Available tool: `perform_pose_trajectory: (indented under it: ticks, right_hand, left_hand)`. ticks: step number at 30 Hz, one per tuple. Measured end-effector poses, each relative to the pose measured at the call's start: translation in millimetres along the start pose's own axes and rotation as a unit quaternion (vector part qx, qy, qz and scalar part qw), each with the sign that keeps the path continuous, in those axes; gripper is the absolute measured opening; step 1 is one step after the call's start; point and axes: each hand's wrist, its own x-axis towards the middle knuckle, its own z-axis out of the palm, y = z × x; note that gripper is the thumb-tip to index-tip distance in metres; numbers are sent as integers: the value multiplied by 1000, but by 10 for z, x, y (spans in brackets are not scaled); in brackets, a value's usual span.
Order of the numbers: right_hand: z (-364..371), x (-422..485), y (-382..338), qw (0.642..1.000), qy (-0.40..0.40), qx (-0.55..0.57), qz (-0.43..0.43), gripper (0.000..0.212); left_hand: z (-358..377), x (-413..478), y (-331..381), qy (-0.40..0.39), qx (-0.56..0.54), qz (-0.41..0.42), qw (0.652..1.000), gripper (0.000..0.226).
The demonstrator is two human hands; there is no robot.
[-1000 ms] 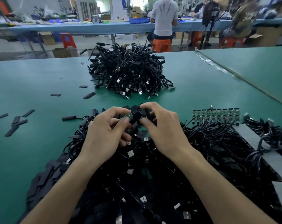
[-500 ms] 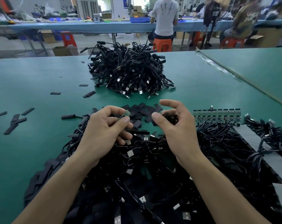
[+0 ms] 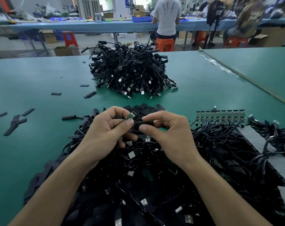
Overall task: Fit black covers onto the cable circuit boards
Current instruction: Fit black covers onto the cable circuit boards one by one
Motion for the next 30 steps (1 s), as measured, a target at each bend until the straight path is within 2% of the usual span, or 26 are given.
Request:
perform_pose_trajectory:
  ticks: [3,7,10,14,19,27,30]
  right_hand:
    - [2,-2,-9,1000,3,-15,-7,22]
    - [8,-31,-8,997,-32,-71,-21,26]
    - [16,-33,9,994,-22,-110,-10,26]
    - [2,-15,4,996,5,-83,-19,22]
    - [16,-13,8,997,7,-77,-27,19]
    - [-19,29,32,1000,4,10,-21,16]
    - [-27,35,32,1000,-6,0,-23,17]
  left_hand:
    - [-6,2,7,-3,-11,-2,1000,26]
    - [-14,7,-23,8,-7,4,1000,29]
    - [-41,13,-37,29,-7,1,1000,26]
    - [-98,19,-34,30,-14,-11,999,13]
    - [-105,5,-4,9,2,-22,1000,17]
    - [-119,-1,16,-10,14,-22,1000,20]
    - [-122,-3,7,-16,23,-20,999,20]
